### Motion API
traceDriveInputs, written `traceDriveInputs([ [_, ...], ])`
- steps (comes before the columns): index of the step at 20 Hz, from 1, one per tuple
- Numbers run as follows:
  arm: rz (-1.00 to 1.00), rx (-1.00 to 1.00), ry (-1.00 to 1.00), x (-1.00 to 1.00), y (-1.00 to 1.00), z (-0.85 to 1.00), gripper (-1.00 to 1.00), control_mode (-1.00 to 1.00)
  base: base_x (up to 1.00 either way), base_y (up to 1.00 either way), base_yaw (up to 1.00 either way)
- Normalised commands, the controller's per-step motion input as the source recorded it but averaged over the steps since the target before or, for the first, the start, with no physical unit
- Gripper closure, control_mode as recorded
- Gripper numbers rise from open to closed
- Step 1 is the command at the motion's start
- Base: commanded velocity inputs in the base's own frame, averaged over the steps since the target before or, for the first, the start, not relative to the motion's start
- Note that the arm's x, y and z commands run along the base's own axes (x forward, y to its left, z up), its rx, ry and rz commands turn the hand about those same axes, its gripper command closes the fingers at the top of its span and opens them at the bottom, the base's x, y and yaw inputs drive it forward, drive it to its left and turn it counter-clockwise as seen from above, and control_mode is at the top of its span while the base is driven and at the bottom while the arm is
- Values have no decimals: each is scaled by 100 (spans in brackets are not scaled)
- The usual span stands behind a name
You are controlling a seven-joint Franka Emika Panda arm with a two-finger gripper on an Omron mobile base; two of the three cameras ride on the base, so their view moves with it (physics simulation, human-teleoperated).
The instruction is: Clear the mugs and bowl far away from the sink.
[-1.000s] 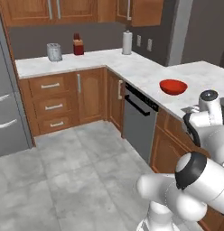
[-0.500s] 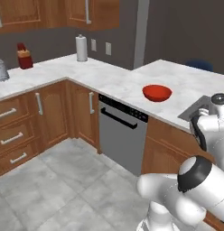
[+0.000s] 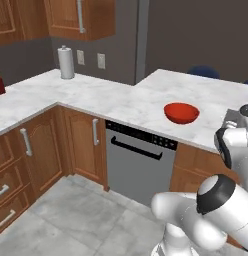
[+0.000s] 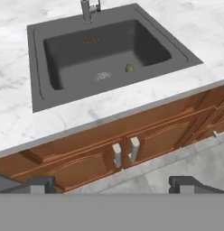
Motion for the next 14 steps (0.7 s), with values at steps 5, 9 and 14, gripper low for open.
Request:
traceDriveInputs([
  [5, 0, 0, 0, 0, 0, 0, -100, 100, 72, 92, -18],
  [9, 0, 0, 0, 0, 0, 0, -100, 100, 67, 12, -1],
  [14, 0, 0, 0, 0, 0, 0, -100, 100, 76, 0, 0],
])
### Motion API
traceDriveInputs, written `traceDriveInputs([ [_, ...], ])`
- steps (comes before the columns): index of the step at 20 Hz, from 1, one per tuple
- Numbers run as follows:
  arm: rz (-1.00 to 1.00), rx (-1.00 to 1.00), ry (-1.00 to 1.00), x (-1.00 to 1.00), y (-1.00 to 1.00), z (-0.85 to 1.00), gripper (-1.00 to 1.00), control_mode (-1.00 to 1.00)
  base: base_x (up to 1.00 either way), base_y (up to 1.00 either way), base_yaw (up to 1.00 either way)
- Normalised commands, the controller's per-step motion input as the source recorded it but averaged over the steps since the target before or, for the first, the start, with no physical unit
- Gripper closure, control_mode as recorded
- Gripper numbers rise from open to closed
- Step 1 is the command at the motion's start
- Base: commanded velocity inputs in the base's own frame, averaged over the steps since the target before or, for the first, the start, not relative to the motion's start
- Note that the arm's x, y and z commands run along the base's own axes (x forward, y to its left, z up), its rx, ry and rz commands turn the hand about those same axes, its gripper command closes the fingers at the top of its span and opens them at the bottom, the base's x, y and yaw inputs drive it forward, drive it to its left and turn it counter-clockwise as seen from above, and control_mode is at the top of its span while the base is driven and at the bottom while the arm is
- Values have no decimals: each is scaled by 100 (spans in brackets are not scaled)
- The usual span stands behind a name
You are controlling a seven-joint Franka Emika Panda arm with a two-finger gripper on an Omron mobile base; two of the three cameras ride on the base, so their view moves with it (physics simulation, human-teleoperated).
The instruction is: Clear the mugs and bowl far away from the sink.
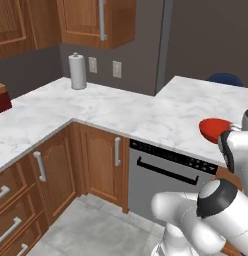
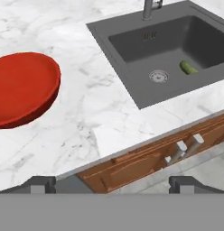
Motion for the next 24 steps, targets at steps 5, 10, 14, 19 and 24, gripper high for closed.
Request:
traceDriveInputs([
  [5, 0, 0, 0, 0, 0, 0, -100, 100, 51, -7, 0],
  [10, 1, 6, 3, 50, -13, 3, -100, -100, 10, -1, 0],
  [14, 8, 15, 4, 50, -26, 0, -100, -100, 0, 0, 0],
  [19, 10, 16, 0, 20, -31, -6, -100, -100, 0, 0, 0],
  [24, 4, 9, 0, 9, -40, -20, -100, -100, 0, 0, 0],
])
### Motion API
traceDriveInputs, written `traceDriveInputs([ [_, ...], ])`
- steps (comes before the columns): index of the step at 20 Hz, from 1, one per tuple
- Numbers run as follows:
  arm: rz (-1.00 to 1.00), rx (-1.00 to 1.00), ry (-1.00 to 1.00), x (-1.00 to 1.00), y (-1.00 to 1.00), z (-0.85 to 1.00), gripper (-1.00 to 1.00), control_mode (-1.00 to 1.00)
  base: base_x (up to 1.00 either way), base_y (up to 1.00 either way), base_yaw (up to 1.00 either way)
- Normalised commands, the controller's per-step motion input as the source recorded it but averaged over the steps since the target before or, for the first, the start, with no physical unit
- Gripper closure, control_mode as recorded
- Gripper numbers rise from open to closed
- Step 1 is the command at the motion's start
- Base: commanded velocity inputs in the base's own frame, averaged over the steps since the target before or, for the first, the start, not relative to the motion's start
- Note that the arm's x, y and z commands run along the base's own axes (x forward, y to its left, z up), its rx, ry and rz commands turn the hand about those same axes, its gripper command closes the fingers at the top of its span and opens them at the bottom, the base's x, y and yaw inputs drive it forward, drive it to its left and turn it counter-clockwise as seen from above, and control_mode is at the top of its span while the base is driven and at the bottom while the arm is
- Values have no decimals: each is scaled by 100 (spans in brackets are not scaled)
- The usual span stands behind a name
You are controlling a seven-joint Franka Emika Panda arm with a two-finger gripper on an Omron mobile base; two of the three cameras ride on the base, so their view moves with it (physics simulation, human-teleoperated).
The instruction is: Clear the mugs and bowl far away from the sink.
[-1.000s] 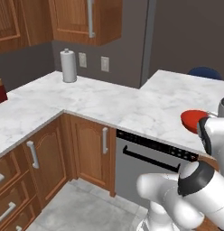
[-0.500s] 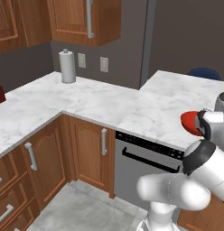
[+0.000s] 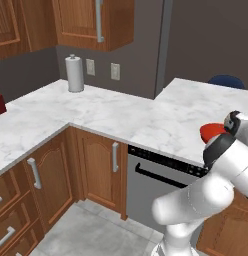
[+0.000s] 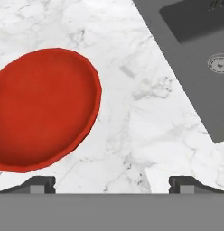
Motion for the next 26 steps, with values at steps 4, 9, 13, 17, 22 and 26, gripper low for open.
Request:
traceDriveInputs([
  [4, 0, 8, 0, 31, -17, -12, -100, -100, 0, 0, 0],
  [9, 0, 0, 0, 40, -1, -18, -100, -100, 0, 0, 0],
  [13, 0, 0, 0, 45, 0, -38, -100, -100, 0, 0, 0],
  [17, 0, 0, 1, 42, 0, -43, -100, -100, 0, 0, 0],
  [22, 0, 0, 1, 40, 0, -35, -100, -100, 0, 0, 0],
  [26, 0, 0, 1, 12, -7, -27, -100, -100, 0, 0, 0],
])
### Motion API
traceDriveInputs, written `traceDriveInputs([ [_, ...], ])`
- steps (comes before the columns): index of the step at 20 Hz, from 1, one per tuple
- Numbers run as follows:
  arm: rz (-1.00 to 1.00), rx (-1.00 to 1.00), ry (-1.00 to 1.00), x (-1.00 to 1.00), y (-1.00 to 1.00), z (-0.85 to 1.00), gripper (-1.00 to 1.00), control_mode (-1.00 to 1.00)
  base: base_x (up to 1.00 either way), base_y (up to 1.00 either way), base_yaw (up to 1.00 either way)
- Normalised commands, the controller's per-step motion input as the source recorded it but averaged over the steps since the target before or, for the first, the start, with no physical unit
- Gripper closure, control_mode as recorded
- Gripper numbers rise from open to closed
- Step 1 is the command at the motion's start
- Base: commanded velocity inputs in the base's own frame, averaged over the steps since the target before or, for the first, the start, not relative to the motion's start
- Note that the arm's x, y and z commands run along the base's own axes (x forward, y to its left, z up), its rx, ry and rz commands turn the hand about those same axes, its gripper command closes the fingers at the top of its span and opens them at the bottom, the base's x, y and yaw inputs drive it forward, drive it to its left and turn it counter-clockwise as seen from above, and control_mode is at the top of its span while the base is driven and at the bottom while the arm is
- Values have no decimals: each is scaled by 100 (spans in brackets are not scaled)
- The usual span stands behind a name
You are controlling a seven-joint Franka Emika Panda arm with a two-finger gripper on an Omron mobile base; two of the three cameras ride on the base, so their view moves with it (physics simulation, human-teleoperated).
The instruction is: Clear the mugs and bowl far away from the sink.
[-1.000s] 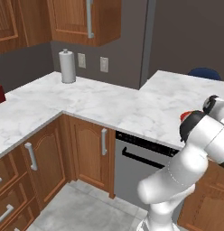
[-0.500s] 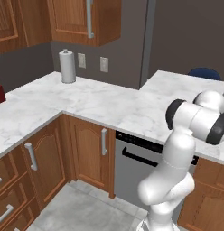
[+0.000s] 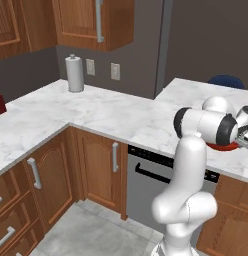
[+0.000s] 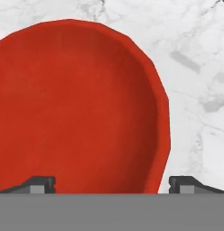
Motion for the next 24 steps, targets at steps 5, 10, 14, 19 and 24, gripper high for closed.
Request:
traceDriveInputs([
  [5, 0, 3, -2, -31, -43, 0, -100, -100, 0, 0, 0],
  [10, 0, 0, 0, 1, 0, 0, -100, -100, 0, 0, 0],
  [14, 0, 0, 0, 27, 9, -7, -100, -100, 0, 0, 0],
  [19, 0, 0, 2, 41, 19, -23, -100, -100, 0, 0, 0],
  [24, 0, 0, 3, 5, 2, -46, -100, -100, 0, 0, 0],
])
